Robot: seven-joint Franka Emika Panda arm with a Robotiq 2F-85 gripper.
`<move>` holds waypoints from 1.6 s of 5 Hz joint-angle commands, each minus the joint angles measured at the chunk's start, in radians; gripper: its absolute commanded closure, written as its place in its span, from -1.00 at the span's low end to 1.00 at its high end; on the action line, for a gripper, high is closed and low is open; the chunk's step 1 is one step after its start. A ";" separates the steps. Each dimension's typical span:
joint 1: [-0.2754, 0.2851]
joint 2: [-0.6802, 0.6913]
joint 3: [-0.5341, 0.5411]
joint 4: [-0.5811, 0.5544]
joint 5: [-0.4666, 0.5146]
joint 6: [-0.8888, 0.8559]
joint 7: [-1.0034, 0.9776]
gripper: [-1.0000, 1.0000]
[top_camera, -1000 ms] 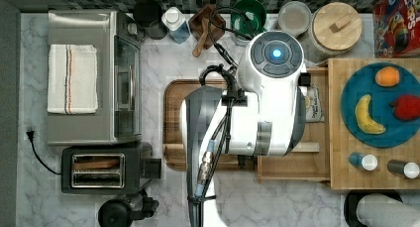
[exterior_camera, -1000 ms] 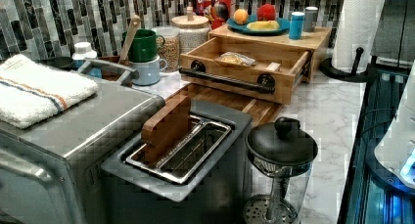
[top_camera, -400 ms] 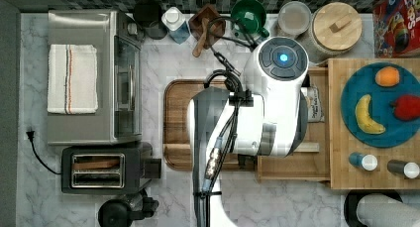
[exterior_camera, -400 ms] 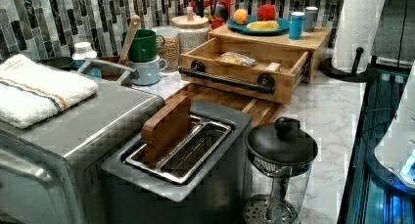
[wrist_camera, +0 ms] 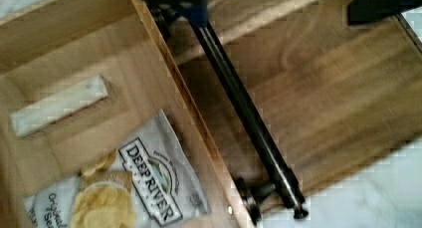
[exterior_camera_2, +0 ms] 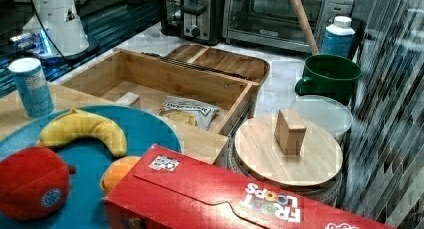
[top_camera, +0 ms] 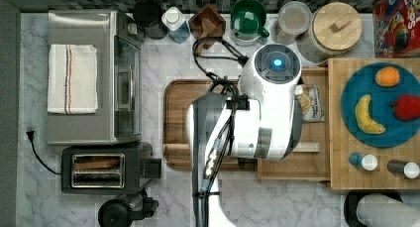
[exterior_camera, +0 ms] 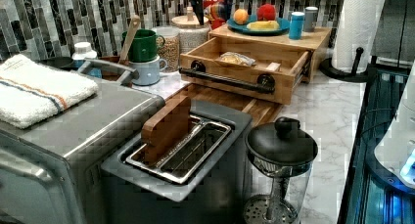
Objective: Close the drawer.
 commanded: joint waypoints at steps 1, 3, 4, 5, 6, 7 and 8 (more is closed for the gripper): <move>0.106 -0.092 0.092 -0.117 -0.037 0.050 -0.132 1.00; 0.090 -0.054 0.112 -0.211 -0.029 0.190 -0.211 1.00; 0.070 -0.001 0.120 -0.224 -0.065 0.249 -0.219 1.00; 0.037 0.067 0.111 -0.268 -0.054 0.389 -0.264 1.00; 0.032 0.134 0.100 -0.264 -0.070 0.445 -0.256 1.00; 0.033 0.150 0.092 -0.288 -0.099 0.503 -0.262 1.00; 0.015 0.134 0.103 -0.310 -0.106 0.514 -0.288 1.00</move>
